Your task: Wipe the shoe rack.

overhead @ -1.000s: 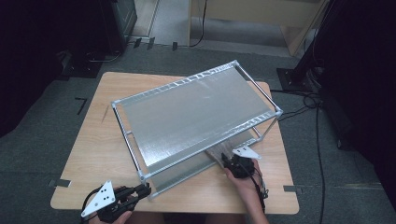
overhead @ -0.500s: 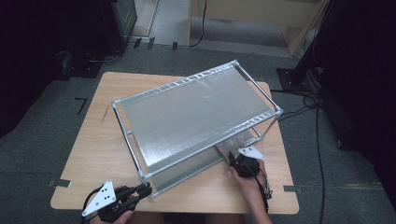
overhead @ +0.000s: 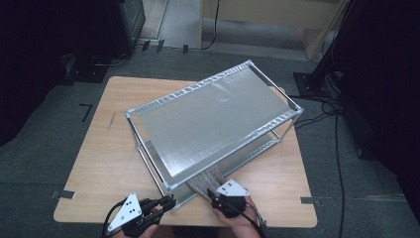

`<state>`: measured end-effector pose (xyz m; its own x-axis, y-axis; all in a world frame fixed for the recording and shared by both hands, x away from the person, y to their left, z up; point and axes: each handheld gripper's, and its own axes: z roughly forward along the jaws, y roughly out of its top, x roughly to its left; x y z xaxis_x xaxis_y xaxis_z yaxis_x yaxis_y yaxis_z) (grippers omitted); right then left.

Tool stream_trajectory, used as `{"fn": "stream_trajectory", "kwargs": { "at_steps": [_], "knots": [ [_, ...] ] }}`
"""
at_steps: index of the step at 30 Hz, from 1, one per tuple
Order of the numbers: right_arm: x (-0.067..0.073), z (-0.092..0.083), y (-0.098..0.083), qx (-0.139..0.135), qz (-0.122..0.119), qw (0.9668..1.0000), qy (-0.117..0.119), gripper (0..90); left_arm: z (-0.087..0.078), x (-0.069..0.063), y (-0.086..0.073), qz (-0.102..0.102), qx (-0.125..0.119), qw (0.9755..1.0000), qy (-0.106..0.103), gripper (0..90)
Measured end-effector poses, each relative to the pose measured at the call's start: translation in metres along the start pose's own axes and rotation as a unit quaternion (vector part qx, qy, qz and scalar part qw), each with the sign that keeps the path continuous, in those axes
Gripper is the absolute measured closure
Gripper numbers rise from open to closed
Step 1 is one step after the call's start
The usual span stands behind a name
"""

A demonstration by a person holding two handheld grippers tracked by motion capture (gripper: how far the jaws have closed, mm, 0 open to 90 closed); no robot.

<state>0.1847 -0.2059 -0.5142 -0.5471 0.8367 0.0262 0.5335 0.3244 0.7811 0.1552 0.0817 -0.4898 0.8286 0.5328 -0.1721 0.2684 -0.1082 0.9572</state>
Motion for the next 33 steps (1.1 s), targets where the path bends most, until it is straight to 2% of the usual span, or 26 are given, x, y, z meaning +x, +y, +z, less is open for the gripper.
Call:
{"fn": "stream_trajectory", "kwargs": {
  "at_steps": [5,8,16,19,23,27,33],
  "knots": [
    [0.025,0.001,-0.001,0.001,-0.024,0.9994,0.025,60.6,0.003,-0.004,0.001,-0.002,0.003,1.0000,0.007,79.0],
    [0.032,0.001,-0.002,0.000,-0.032,0.9990,0.030,60.6,0.006,-0.007,0.002,0.001,0.005,1.0000,0.008,79.2],
    [0.031,-0.003,-0.007,-0.002,-0.033,0.9987,0.038,60.7,0.014,-0.016,0.002,-0.002,0.005,1.0000,0.001,79.1],
    [0.033,-0.007,-0.009,0.002,-0.034,0.9985,0.044,60.8,0.019,-0.023,0.002,0.003,0.007,0.9999,0.006,79.2],
    [0.044,-0.011,-0.014,-0.003,-0.038,0.9961,0.079,61.0,0.023,-0.028,0.003,0.009,0.008,0.9998,0.019,79.6],
    [0.054,-0.013,-0.014,-0.001,-0.053,0.9947,0.088,61.4,0.024,-0.029,0.003,0.005,0.008,0.9998,0.019,79.6],
    [0.050,-0.013,-0.013,0.001,-0.027,0.9946,0.101,61.5,0.025,-0.029,0.003,-0.001,0.008,0.9998,0.018,79.3]
  ]
}}
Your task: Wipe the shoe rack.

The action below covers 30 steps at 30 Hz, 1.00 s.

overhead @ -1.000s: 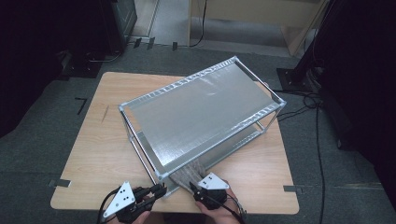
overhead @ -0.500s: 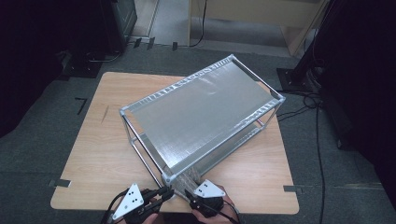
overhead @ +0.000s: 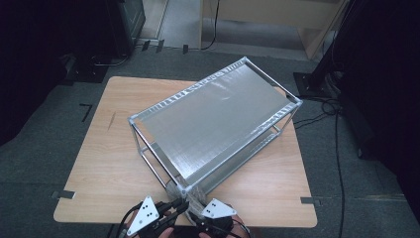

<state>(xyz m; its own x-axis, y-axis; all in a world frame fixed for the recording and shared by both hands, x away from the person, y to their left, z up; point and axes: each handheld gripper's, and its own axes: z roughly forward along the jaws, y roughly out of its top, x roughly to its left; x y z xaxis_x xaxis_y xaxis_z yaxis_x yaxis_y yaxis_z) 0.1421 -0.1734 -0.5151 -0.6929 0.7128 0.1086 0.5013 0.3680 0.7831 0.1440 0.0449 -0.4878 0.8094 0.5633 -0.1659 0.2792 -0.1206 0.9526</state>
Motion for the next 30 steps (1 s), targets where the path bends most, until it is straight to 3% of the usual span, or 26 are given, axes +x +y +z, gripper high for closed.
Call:
{"fn": "stream_trajectory", "kwargs": {
  "at_steps": [3,7,10,13,16,19,21,23,26,28,30],
  "knots": [
    [0.000,0.000,0.000,0.000,-0.005,1.0000,0.000,61.7,0.000,-0.003,0.001,0.005,0.003,1.0000,-0.003,79.3],
    [-0.002,-0.003,0.000,0.011,-0.041,0.9991,-0.004,62.1,0.003,-0.008,0.001,0.006,0.006,1.0000,-0.004,79.5],
    [-0.007,-0.006,-0.002,0.015,-0.037,0.9992,0.007,62.2,0.004,-0.010,0.001,0.008,0.007,0.9999,-0.011,79.5],
    [-0.010,-0.009,-0.004,0.016,-0.037,0.9991,0.014,62.2,0.002,-0.006,0.001,0.000,0.007,0.9993,-0.037,77.9],
    [-0.010,-0.009,-0.005,0.014,-0.036,0.9992,0.013,62.1,-0.005,0.003,0.001,-0.005,-0.007,0.9986,-0.052,69.9],
    [-0.010,-0.009,-0.005,0.012,-0.039,0.9991,0.013,62.0,-0.017,0.014,0.002,0.006,-0.024,0.9962,-0.084,63.4],
    [-0.011,-0.009,-0.005,0.011,-0.036,0.9992,0.014,61.8,-0.024,0.020,0.003,0.017,-0.032,0.9953,-0.090,59.1],
    [-0.011,-0.009,-0.005,0.011,-0.037,0.9992,0.014,61.8,-0.031,0.030,0.004,0.007,-0.037,0.9965,-0.074,56.7],
    [-0.011,-0.009,-0.005,0.010,-0.036,0.9992,0.014,61.9,-0.037,0.049,0.003,-0.017,-0.032,0.9993,-0.007,55.8],
    [-0.011,-0.010,-0.006,0.010,-0.036,0.9992,0.013,62.0,-0.041,0.063,0.002,-0.044,-0.026,0.9976,0.046,55.8],
    [-0.011,-0.010,-0.006,0.010,-0.033,0.9993,0.014,62.0,-0.043,0.077,0.000,-0.066,-0.034,0.9942,0.078,55.8]
  ]
}}
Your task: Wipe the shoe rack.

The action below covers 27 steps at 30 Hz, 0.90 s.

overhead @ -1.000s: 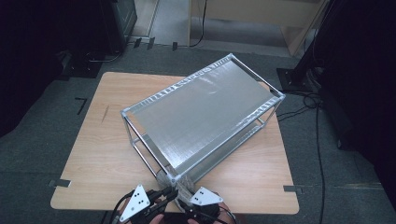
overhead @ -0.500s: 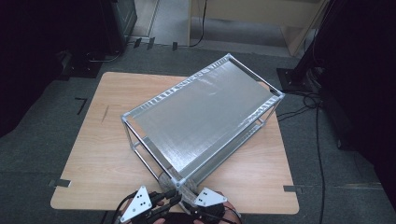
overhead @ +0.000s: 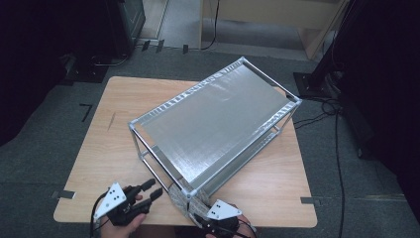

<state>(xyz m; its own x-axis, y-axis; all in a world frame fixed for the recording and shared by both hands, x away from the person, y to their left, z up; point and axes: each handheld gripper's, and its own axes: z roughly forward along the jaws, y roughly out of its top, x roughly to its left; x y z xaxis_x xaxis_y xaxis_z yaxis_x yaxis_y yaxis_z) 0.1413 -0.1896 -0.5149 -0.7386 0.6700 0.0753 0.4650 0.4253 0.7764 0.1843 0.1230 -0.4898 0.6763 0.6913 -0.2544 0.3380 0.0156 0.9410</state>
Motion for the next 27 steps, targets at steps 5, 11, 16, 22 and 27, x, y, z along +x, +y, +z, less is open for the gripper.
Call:
{"fn": "stream_trajectory", "kwargs": {
  "at_steps": [5,11,16,22,27],
  "knots": [
    [0.000,-0.001,-0.001,-0.003,0.003,1.0000,-0.003,62.1,0.008,0.024,0.001,-0.013,-0.014,0.9970,0.076,56.4],
    [0.003,-0.005,-0.003,-0.014,0.011,0.9997,-0.013,62.2,0.024,0.048,0.003,-0.020,-0.008,0.9898,0.141,60.1],
    [0.002,-0.014,-0.004,-0.034,0.022,0.9989,-0.023,62.4,0.033,0.063,0.010,-0.031,-0.018,0.9831,0.180,59.8],
    [0.000,-0.026,-0.002,-0.044,0.028,0.9985,-0.018,62.5,0.045,0.077,0.011,-0.024,-0.009,0.9777,0.209,60.0],
    [0.003,-0.030,0.001,-0.051,0.019,0.9984,-0.013,62.3,0.056,0.087,0.011,-0.028,-0.007,0.9778,0.208,64.1]
  ]
}}
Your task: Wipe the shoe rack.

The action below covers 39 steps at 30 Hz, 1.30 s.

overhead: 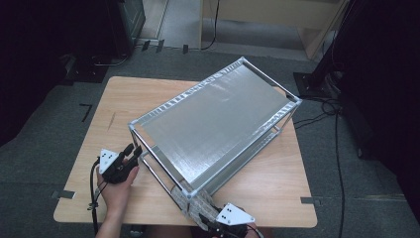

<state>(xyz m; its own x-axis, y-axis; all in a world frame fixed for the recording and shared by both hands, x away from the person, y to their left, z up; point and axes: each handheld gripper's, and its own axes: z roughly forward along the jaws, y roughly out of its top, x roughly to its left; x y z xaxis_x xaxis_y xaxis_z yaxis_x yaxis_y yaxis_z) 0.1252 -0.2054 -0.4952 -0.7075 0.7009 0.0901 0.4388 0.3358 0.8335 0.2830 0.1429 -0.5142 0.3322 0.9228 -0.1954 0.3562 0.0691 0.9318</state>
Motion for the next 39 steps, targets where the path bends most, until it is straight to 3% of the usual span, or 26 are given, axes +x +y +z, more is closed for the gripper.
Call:
{"fn": "stream_trajectory", "kwargs": {
  "at_steps": [5,9,14,17,20,24,28,30,36,39],
  "knots": [
    [0.002,-0.008,0.009,-0.020,-0.002,0.9998,-0.003,62.1,0.002,0.000,0.001,0.006,0.002,1.0000,-0.003,77.3],
    [0.002,-0.022,0.019,-0.051,-0.002,0.9987,-0.010,61.9,0.002,0.000,0.001,0.014,0.005,0.9999,-0.004,78.4],
    [0.005,-0.044,0.031,-0.103,-0.002,0.9945,-0.021,61.9,-0.001,-0.004,0.000,0.032,0.007,0.9995,-0.001,79.4],
    [0.008,-0.050,0.033,-0.118,-0.008,0.9928,-0.022,61.9,-0.001,-0.006,-0.001,0.035,0.007,0.9994,0.002,79.7],
    [0.007,-0.046,0.028,-0.102,-0.014,0.9945,-0.019,61.9,-0.002,-0.007,-0.001,0.041,0.007,0.9991,0.004,79.9],
    [0.001,-0.029,0.010,-0.062,-0.015,0.9979,-0.015,61.8,-0.001,-0.008,-0.001,0.045,0.005,0.9990,0.006,80.2],
    [-0.011,-0.005,-0.014,-0.003,0.013,0.9997,-0.018,61.9,-0.002,-0.008,-0.001,0.045,0.004,0.9990,0.005,80.2],
    [-0.014,0.001,-0.020,0.009,0.022,0.9995,-0.018,61.9,-0.002,-0.008,-0.001,0.045,0.005,0.9990,0.004,80.3],
    [-0.007,-0.006,-0.009,-0.006,0.014,0.9999,-0.006,61.8,-0.002,-0.009,-0.002,0.050,0.005,0.9987,0.009,80.5],
    [-0.003,-0.016,0.000,-0.031,0.003,0.9995,-0.009,61.7,-0.002,-0.009,-0.002,0.051,0.005,0.9986,0.010,80.5]
  ]
}}
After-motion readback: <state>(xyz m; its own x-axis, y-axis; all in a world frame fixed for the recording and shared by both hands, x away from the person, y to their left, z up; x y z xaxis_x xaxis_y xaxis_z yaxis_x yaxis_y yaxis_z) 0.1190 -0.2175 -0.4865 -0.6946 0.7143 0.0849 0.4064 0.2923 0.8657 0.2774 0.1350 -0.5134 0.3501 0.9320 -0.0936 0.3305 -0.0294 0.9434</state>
